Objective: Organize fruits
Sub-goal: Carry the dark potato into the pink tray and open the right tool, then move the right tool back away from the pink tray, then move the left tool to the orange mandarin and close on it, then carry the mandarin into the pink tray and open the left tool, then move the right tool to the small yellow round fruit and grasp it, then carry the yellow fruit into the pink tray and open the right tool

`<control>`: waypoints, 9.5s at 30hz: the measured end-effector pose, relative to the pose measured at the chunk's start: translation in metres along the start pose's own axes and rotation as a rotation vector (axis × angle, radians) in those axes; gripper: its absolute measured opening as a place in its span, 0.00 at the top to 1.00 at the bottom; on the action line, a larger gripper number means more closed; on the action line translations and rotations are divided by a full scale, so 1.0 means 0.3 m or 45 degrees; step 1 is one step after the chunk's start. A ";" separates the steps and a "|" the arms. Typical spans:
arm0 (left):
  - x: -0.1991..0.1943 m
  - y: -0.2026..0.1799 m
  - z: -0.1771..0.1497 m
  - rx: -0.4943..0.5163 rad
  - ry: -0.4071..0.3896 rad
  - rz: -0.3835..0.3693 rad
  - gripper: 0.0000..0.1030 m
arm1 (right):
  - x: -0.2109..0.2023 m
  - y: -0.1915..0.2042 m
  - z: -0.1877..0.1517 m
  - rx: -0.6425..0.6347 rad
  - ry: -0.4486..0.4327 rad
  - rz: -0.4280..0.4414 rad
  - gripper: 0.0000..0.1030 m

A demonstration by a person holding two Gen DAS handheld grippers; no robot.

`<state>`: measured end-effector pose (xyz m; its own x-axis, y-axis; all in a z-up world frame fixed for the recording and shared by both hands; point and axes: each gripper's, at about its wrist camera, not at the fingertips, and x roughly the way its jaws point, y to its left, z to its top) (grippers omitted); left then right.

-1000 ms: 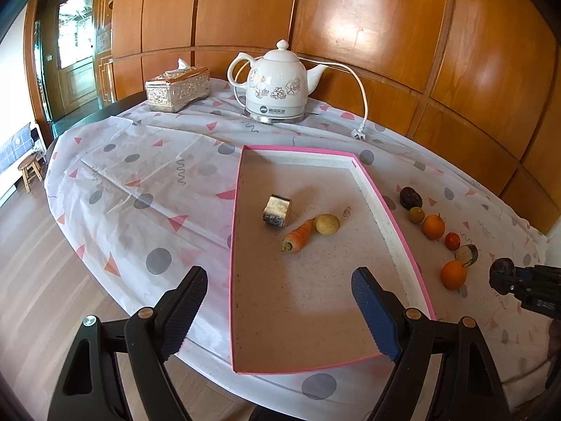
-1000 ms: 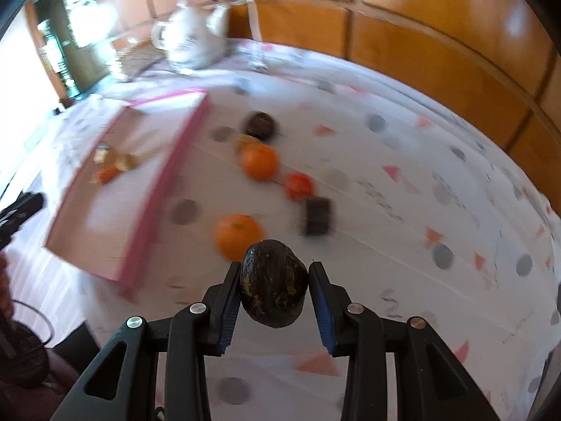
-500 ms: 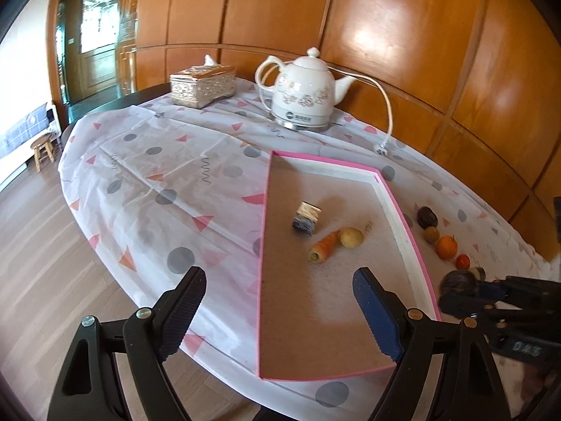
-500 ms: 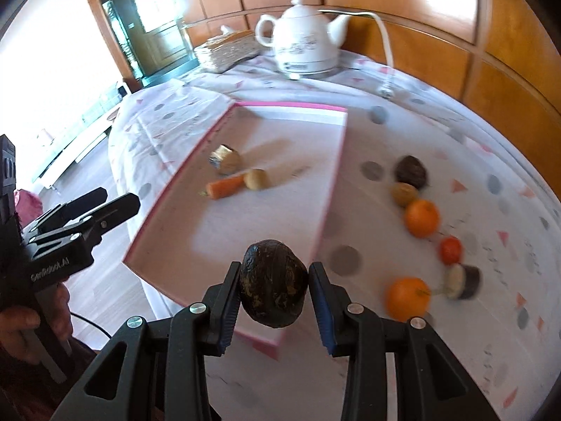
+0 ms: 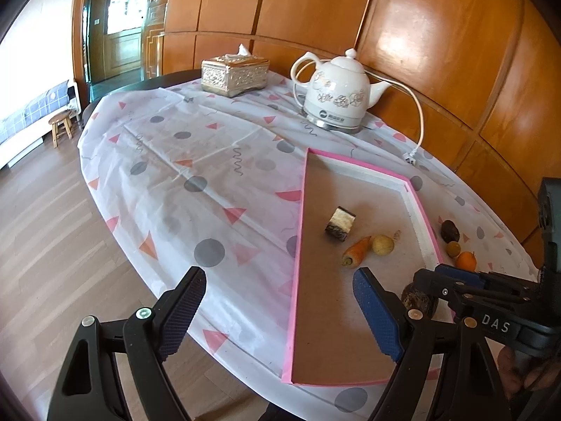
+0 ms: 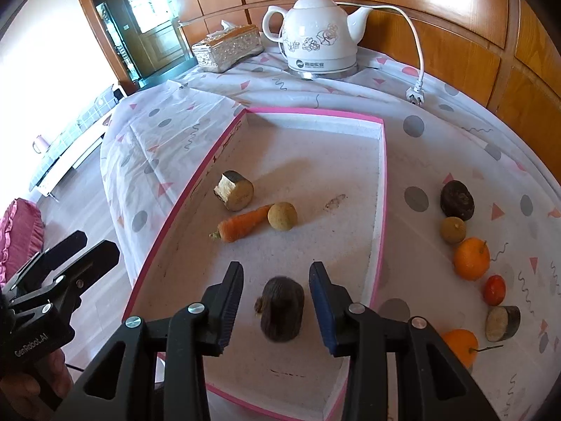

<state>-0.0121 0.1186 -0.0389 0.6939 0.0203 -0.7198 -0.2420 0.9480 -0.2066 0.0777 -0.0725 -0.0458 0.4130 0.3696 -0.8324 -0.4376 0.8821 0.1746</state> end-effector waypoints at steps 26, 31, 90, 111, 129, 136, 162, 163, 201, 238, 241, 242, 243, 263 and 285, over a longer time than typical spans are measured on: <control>-0.040 -0.062 -0.013 0.090 -0.026 -0.020 0.16 | -0.123 -0.048 -0.103 -0.036 -0.063 -0.157 0.60; -0.048 -0.104 -0.021 0.157 -0.030 -0.040 0.16 | -0.172 -0.102 -0.127 -0.009 -0.082 -0.216 0.60; 0.157 -0.736 0.008 0.628 0.180 -0.298 0.18 | -0.707 -1.306 -0.786 1.388 0.018 -0.923 0.55; 0.473 -0.972 -0.004 0.421 0.478 -0.348 0.44 | -0.814 -1.356 -0.880 1.646 -0.179 -0.907 0.53; 0.303 -0.804 0.047 0.410 0.382 -0.463 0.61 | -0.807 -1.357 -0.879 1.620 -0.165 -0.904 0.53; 0.291 -0.578 0.162 0.264 0.301 -0.334 0.61 | -0.808 -1.354 -0.878 1.618 -0.168 -0.900 0.53; 0.370 -0.362 0.209 0.195 0.237 -0.097 0.59 | -0.735 -1.301 -0.771 1.367 -0.151 -0.787 0.53; 0.358 -0.364 0.204 0.200 0.234 -0.104 0.59 | -0.725 -1.291 -0.755 1.329 -0.146 -0.774 0.53; 0.100 -0.214 0.010 0.343 0.148 -0.108 0.53 | -0.374 -0.796 -0.352 0.473 -0.032 -0.341 0.53; 0.070 -0.067 -0.016 0.213 0.133 -0.041 0.49 | 0.115 -0.540 0.062 0.317 0.100 -0.319 0.71; 0.070 -0.074 -0.018 0.214 0.138 -0.048 0.49 | 0.108 -0.542 0.052 0.316 0.103 -0.316 0.72; 0.069 -0.076 -0.019 0.213 0.139 -0.050 0.49 | 0.109 -0.541 0.052 0.318 0.105 -0.314 0.72; 0.068 -0.077 -0.019 0.213 0.139 -0.052 0.49 | 0.106 -0.541 0.049 0.318 0.107 -0.313 0.71; 0.042 -0.087 -0.036 0.195 0.133 -0.078 0.42 | 0.059 -0.486 -0.035 0.293 0.102 -0.274 0.72; 0.019 -0.084 -0.029 0.171 0.105 -0.074 0.40 | -0.135 -0.315 -0.048 0.165 -0.088 -0.134 0.72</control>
<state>-0.0080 0.0922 -0.0436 0.6445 -0.0568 -0.7625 -0.1064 0.9809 -0.1630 0.0908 -0.1750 -0.0360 0.5072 0.2886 -0.8121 -0.2842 0.9456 0.1586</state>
